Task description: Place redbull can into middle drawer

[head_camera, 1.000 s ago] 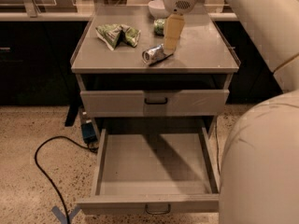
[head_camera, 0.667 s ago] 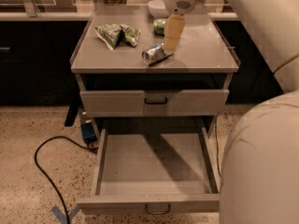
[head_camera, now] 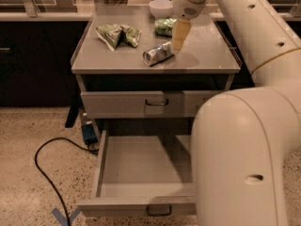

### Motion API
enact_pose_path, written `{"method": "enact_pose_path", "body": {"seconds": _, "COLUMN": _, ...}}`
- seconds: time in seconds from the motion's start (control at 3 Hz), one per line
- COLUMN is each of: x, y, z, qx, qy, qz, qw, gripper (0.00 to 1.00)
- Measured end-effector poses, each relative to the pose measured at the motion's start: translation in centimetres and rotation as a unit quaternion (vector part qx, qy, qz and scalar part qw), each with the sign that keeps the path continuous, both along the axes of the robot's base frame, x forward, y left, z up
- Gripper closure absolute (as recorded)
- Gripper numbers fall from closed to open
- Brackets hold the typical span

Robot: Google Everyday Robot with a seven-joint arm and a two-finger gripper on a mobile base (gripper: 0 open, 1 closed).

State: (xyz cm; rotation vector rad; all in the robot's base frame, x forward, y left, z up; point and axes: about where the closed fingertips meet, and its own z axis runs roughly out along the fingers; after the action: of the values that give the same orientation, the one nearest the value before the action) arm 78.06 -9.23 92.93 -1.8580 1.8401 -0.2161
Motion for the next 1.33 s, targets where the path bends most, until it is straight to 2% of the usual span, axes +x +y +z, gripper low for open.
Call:
{"method": "enact_pose_path", "body": {"seconds": 0.33, "x": 2.6, "y": -1.0, "z": -2.5, "qx": 0.012, "qy": 0.009, "qz": -0.011, "qw": 0.9998, "gripper": 0.0}}
{"method": "enact_pose_path", "body": {"seconds": 0.67, "x": 3.4, "y": -0.3, "z": -4.9, "qx": 0.024, "qy": 0.022, "qz": 0.015, "qw": 0.9993, "gripper": 0.0}}
{"method": "enact_pose_path", "body": {"seconds": 1.33, "x": 2.9, "y": 1.6, "z": -7.2, "qx": 0.018, "qy": 0.048, "qz": 0.07, "qw": 0.9962, "gripper": 0.0}}
